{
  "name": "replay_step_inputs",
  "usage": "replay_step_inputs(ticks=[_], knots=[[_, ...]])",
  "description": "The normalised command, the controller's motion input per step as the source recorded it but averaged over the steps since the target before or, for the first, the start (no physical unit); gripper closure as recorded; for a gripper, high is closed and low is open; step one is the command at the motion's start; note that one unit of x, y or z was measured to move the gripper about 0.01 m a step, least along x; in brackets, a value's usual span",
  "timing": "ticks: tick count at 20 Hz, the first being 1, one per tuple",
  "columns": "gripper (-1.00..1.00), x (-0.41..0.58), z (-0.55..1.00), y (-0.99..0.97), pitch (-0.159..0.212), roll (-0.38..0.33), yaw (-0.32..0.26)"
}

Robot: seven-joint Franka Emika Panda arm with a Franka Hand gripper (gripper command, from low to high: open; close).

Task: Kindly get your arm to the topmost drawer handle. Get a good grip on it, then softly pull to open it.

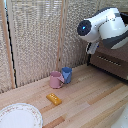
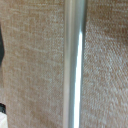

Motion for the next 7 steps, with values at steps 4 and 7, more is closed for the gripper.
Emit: replay_step_inputs(ticks=[4, 7], knots=[[-1.0, 0.023, 0.48, 0.21, 0.01, 0.23, -0.032], [-1.0, 0.031, 0.36, 0.08, -0.007, 0.214, -0.101]])
